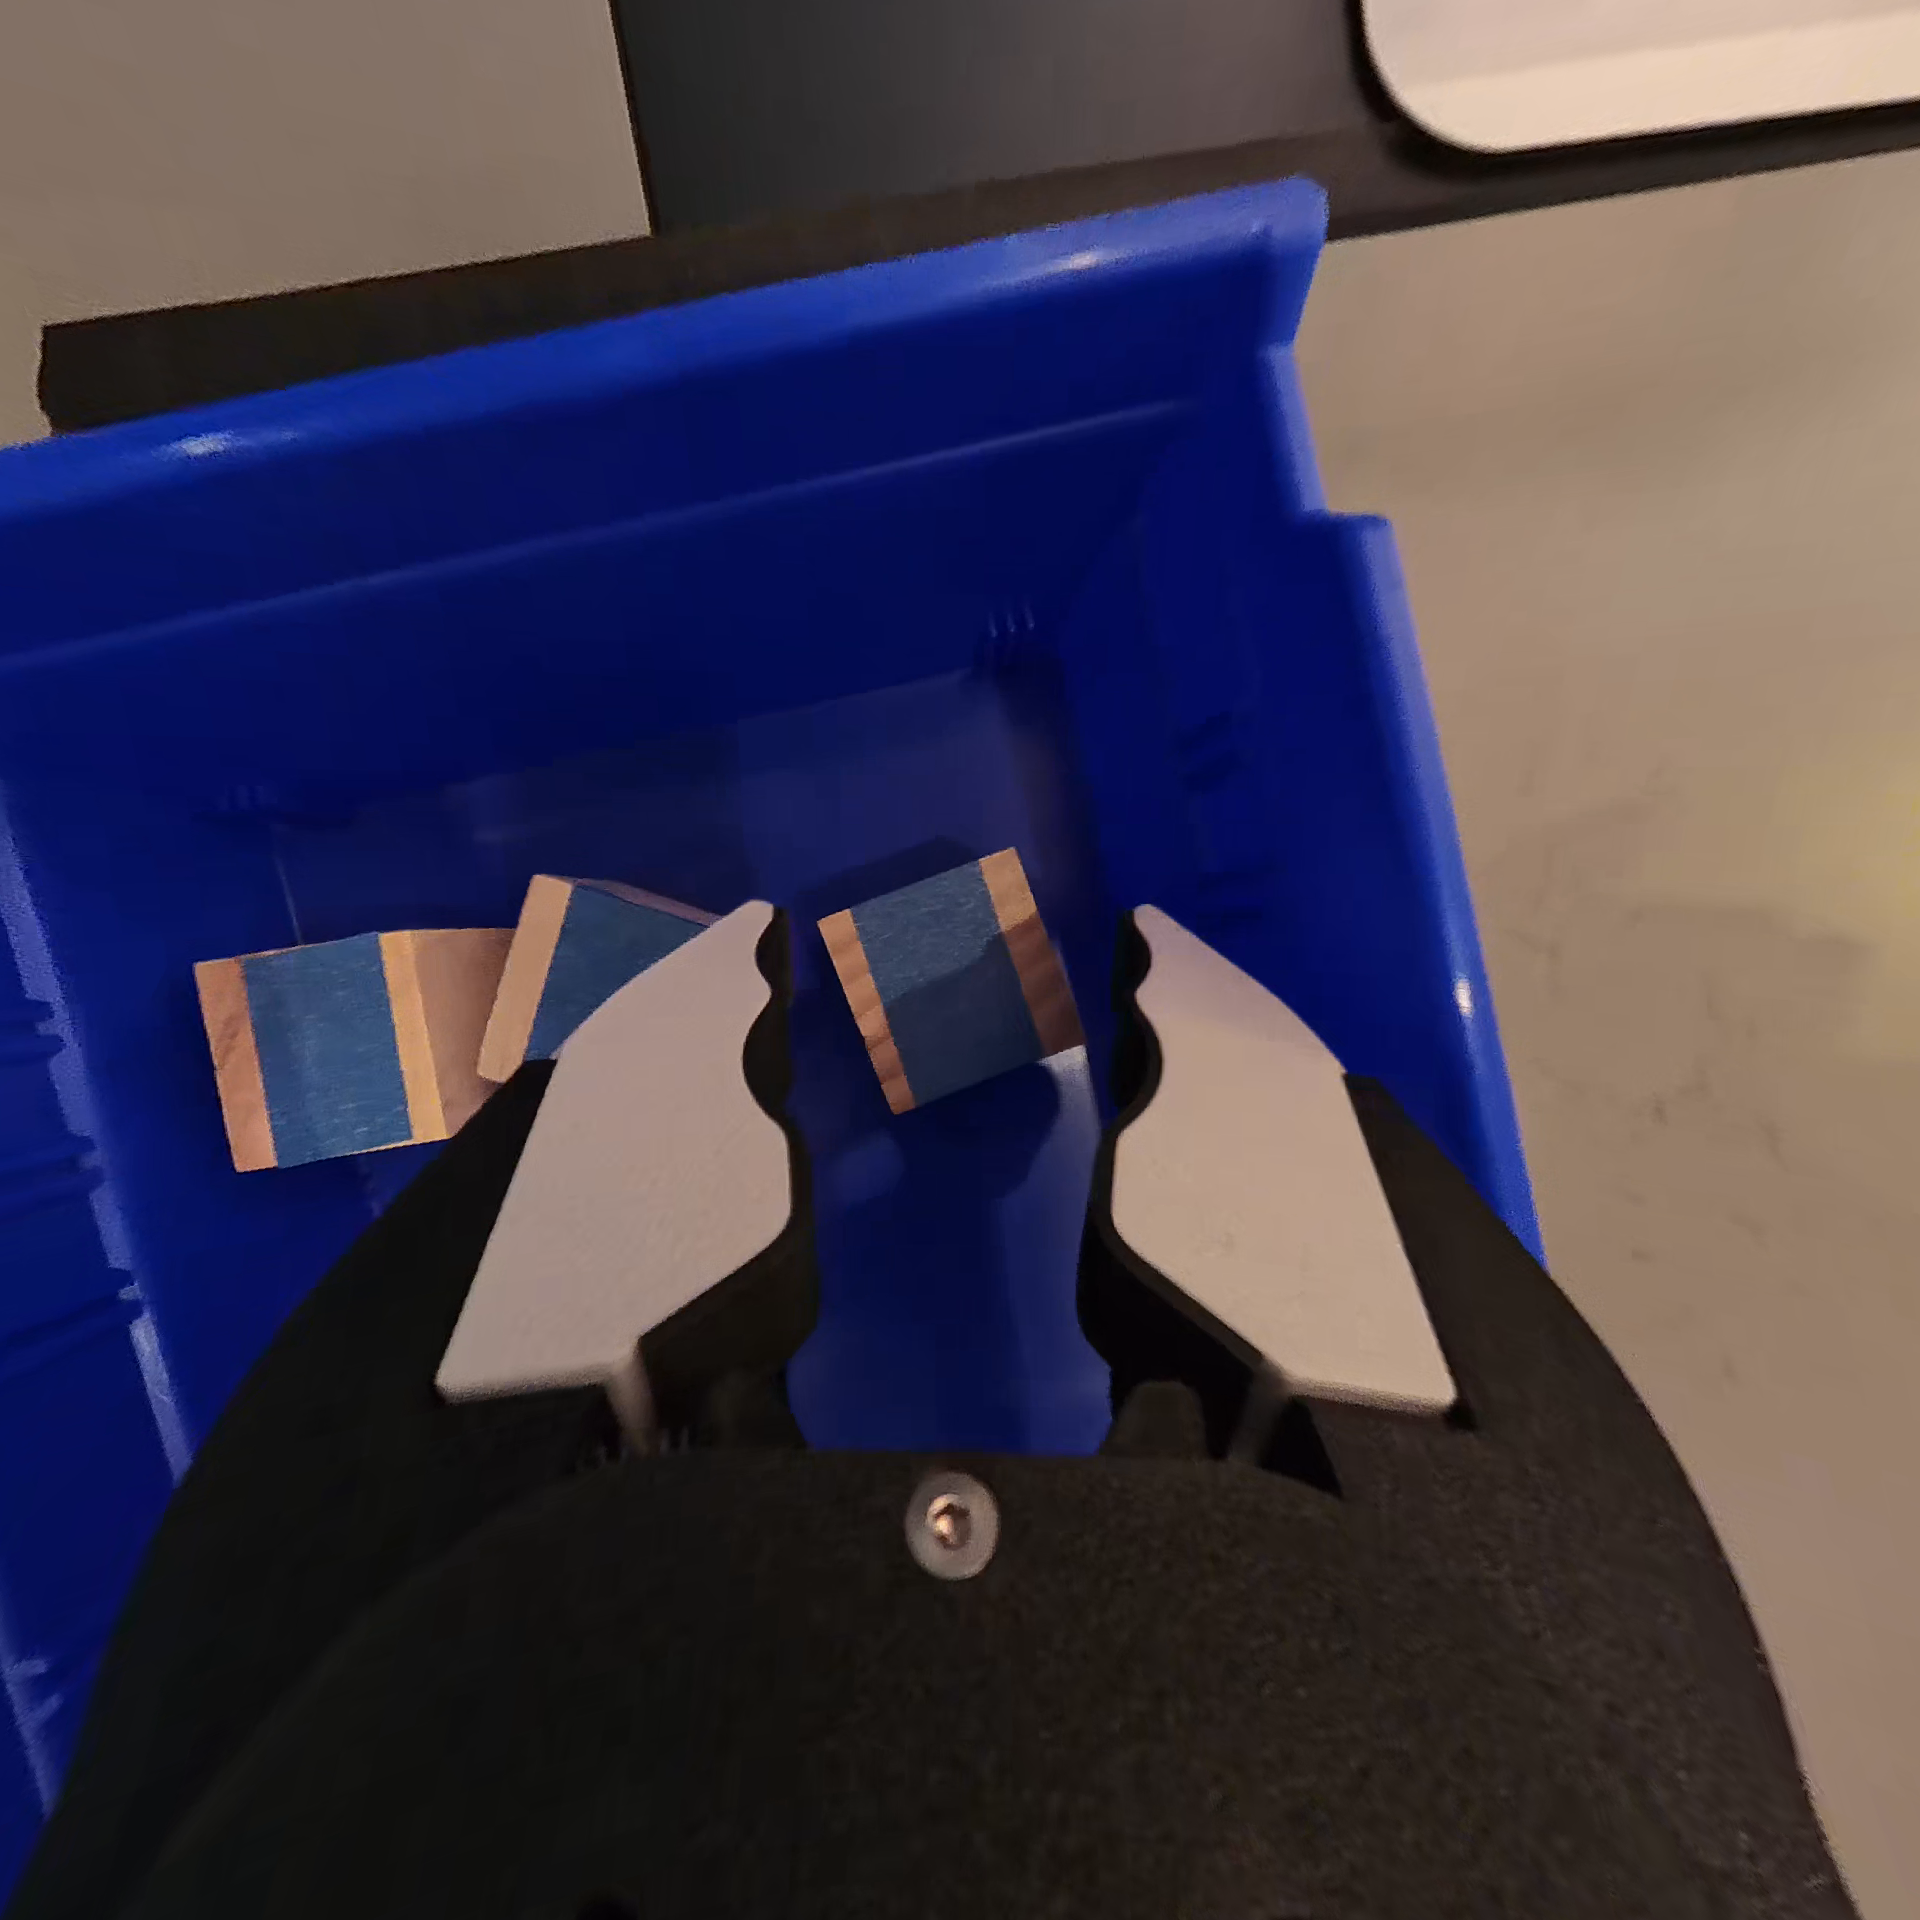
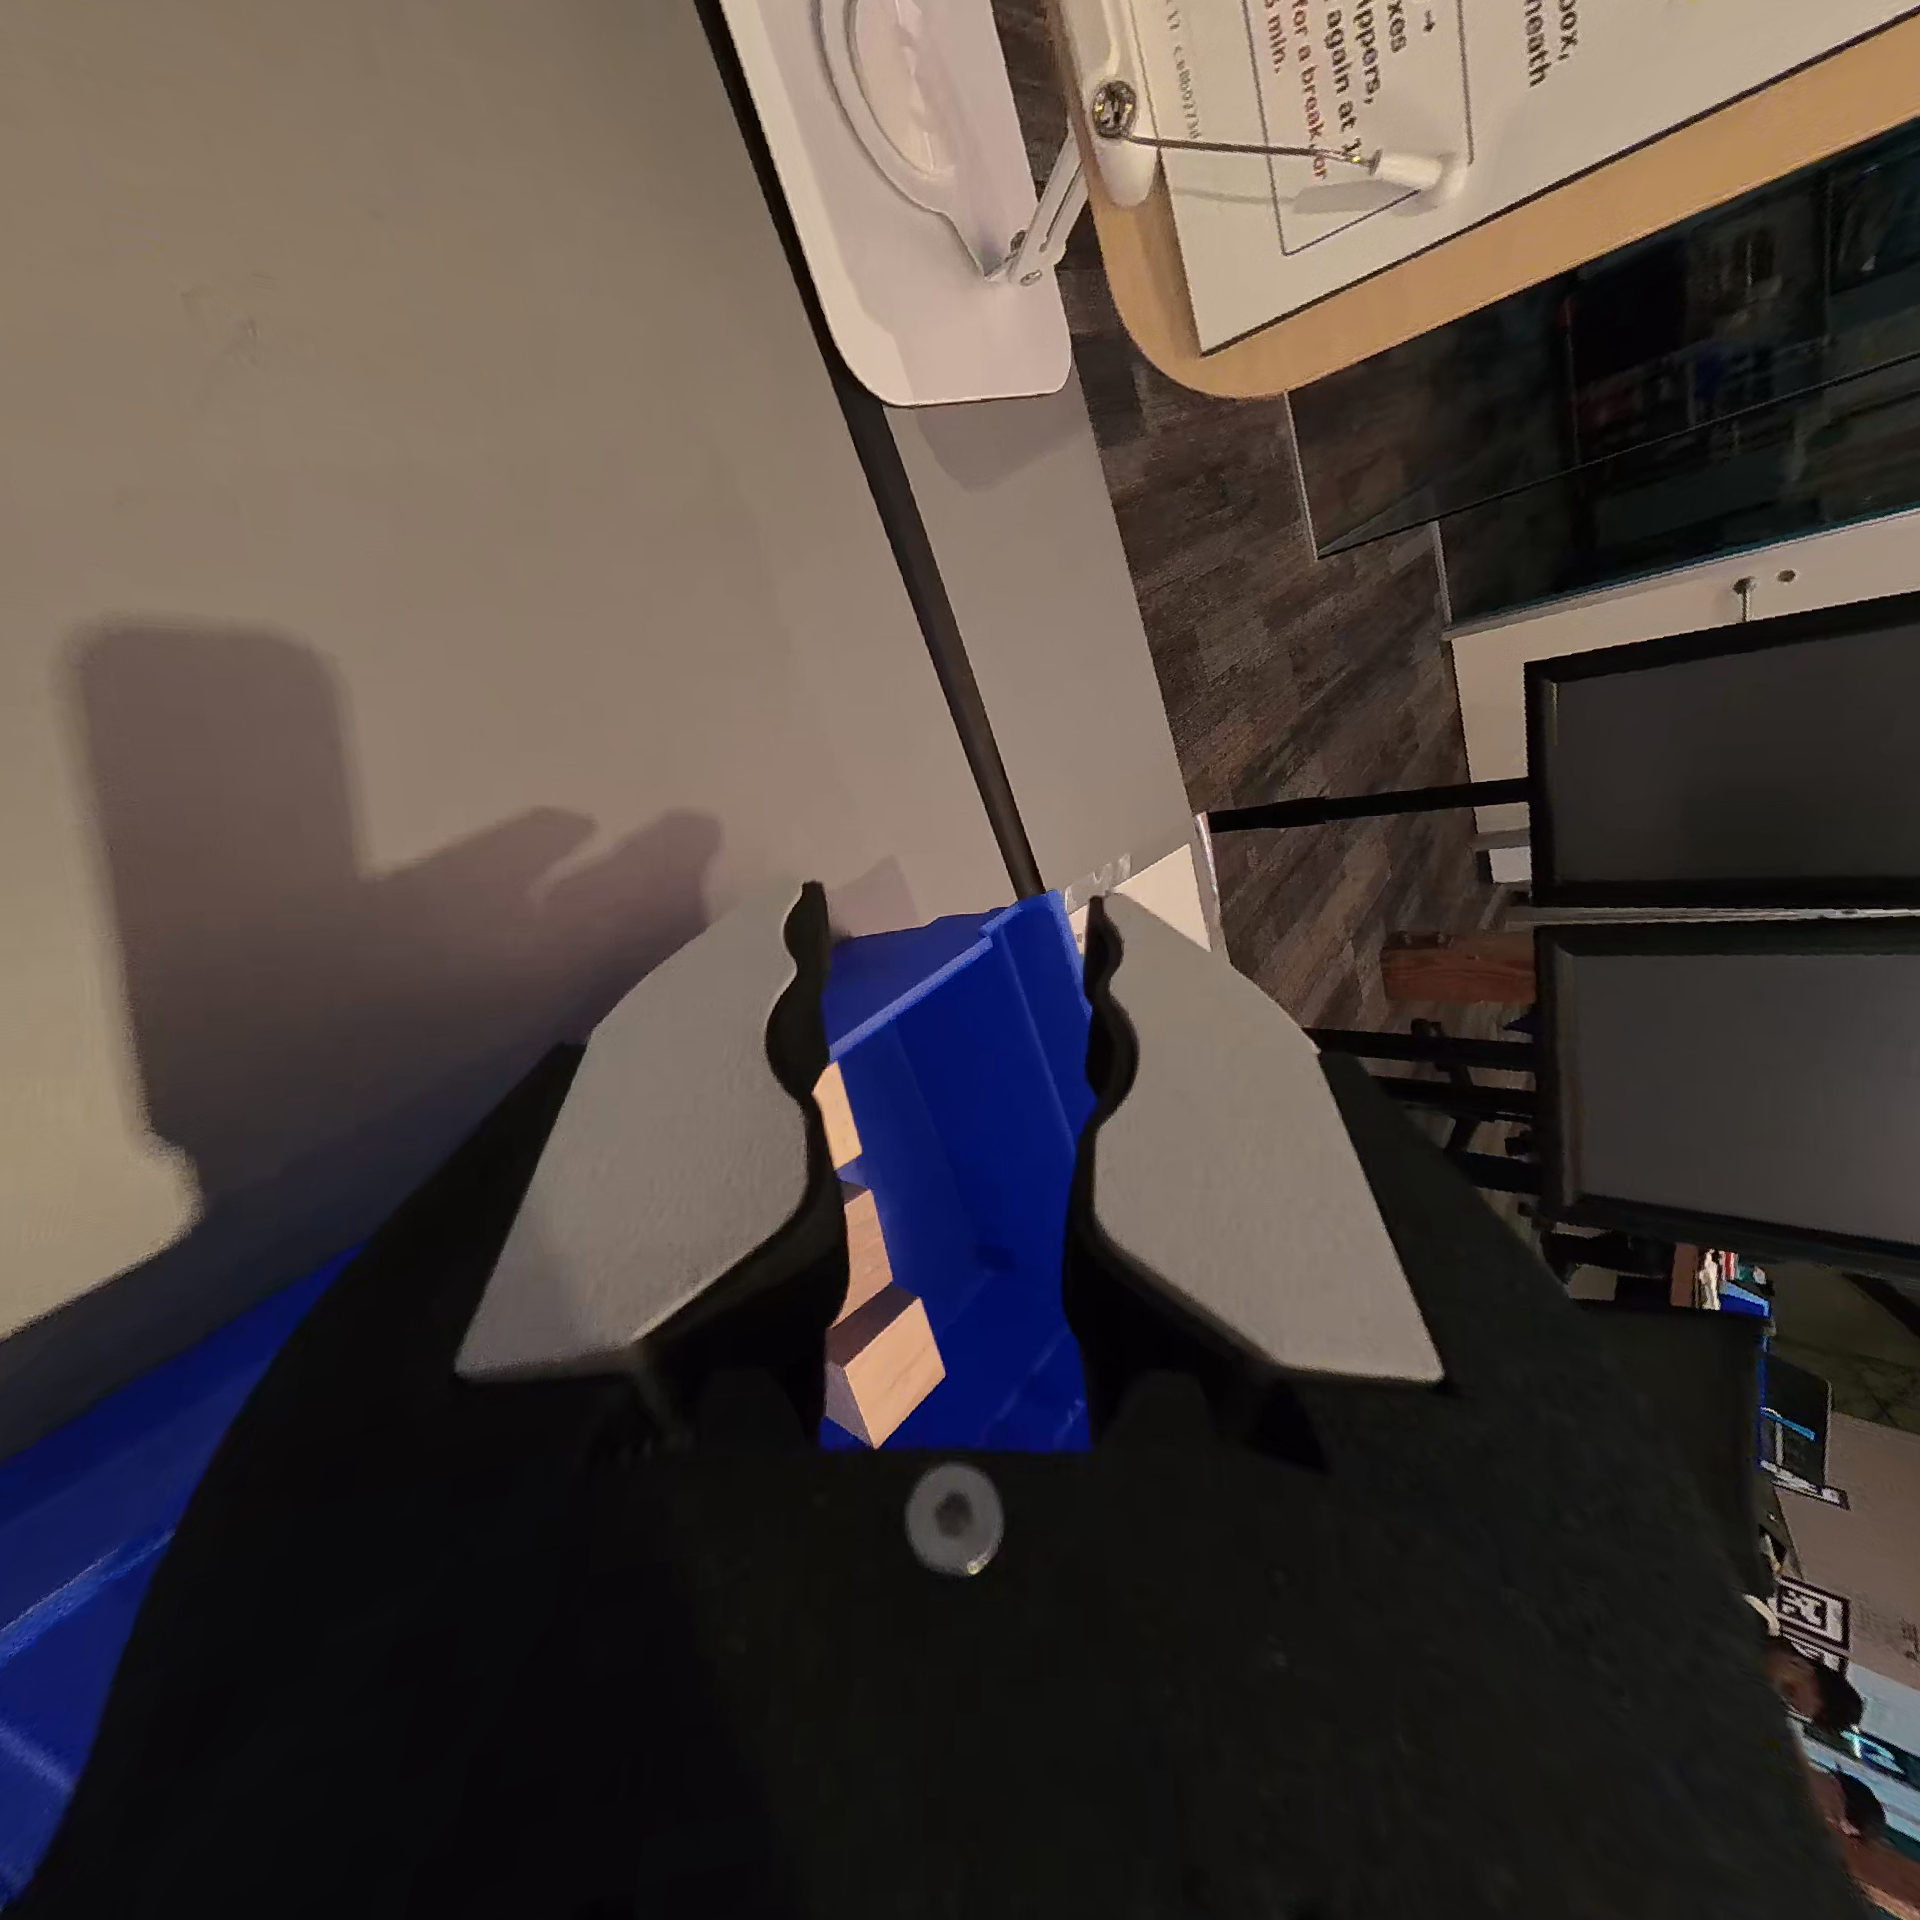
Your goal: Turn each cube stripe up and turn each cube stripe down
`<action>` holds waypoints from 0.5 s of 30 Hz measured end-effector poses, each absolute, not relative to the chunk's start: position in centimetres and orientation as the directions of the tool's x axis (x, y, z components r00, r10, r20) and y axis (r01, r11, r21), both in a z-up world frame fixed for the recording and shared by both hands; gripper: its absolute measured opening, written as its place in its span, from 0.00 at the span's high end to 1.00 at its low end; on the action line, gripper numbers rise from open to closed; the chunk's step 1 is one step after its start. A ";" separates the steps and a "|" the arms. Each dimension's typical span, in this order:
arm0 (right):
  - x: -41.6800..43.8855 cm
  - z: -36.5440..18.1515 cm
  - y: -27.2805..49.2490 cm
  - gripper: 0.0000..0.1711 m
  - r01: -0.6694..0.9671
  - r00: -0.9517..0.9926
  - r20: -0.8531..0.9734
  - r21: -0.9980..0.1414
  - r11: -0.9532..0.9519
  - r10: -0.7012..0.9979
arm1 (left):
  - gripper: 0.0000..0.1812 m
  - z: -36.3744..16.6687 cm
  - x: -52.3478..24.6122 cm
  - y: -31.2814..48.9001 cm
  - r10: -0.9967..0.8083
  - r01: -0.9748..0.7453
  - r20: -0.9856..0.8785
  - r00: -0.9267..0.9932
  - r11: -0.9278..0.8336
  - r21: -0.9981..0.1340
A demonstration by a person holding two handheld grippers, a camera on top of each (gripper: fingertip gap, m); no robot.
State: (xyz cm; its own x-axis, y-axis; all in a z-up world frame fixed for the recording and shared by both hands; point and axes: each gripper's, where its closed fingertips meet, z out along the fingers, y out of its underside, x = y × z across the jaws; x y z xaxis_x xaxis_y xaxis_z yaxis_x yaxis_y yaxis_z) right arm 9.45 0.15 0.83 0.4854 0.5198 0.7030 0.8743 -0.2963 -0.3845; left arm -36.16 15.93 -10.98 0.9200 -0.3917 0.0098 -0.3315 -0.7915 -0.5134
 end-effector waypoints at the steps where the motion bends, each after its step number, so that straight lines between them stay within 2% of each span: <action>1: 9.4 0.7 0.2 0.72 0.876 0.482 0.702 -0.378 -0.299 0.524 | 0.67 -11.3 -36.3 15.9 -0.388 -0.335 0.001 0.922 -0.797 -0.503; 10: 8.6 -0.4 0.7 0.72 0.881 0.472 0.692 -0.351 -0.317 0.546 | 0.71 -13.0 -36.3 15.8 -0.383 -0.339 0.011 0.924 -0.831 -0.440; 15: 8.2 -0.2 0.7 0.73 0.852 0.522 0.648 -0.421 -0.311 0.554 | 0.71 -13.1 -36.3 15.8 -0.389 -0.349 0.004 0.921 -0.831 -0.433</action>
